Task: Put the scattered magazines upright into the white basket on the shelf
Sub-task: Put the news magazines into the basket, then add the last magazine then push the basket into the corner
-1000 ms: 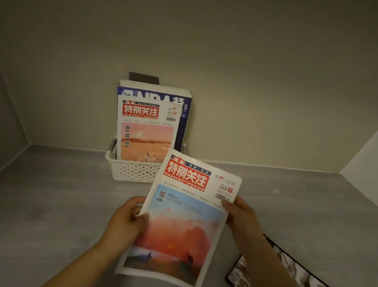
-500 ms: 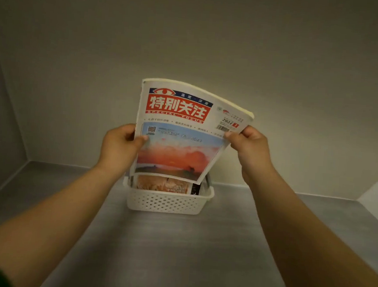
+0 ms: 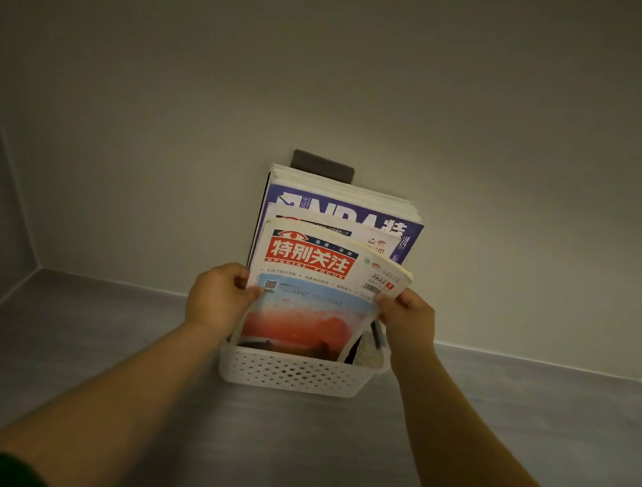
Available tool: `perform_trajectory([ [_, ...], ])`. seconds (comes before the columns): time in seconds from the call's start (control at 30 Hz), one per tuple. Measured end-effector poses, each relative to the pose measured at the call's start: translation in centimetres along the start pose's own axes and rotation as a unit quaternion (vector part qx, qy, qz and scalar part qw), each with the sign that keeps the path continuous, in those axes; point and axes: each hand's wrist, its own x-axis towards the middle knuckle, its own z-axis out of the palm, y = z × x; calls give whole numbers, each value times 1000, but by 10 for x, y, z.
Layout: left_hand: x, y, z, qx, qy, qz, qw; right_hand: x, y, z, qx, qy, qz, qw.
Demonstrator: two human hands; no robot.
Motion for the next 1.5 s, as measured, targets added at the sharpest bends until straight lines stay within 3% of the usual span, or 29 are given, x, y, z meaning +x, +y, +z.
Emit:
perform_trajectory([
  [0.23,5,-3,10,-27,69,21,997,17,-1,17,40,-23,27,999],
  [0.67,8,-9,11,-51,72,9,996,22,4,15,-7,-102,2,995],
  [0.83,-26,-5,9,-36,104,29,993,-4,5,-5,-6,-71,-37,997],
  [1.1,-146,12,51,-62,-132,85,986,-76,81,-110,-183,-27,-5,983],
  [1.3,-227,24,104,12,-256,70,964,-130,154,-252,-292,49,106,949],
  [1.5,-304,37,166,102,-345,98,928,-180,202,-362,-430,126,179,876],
])
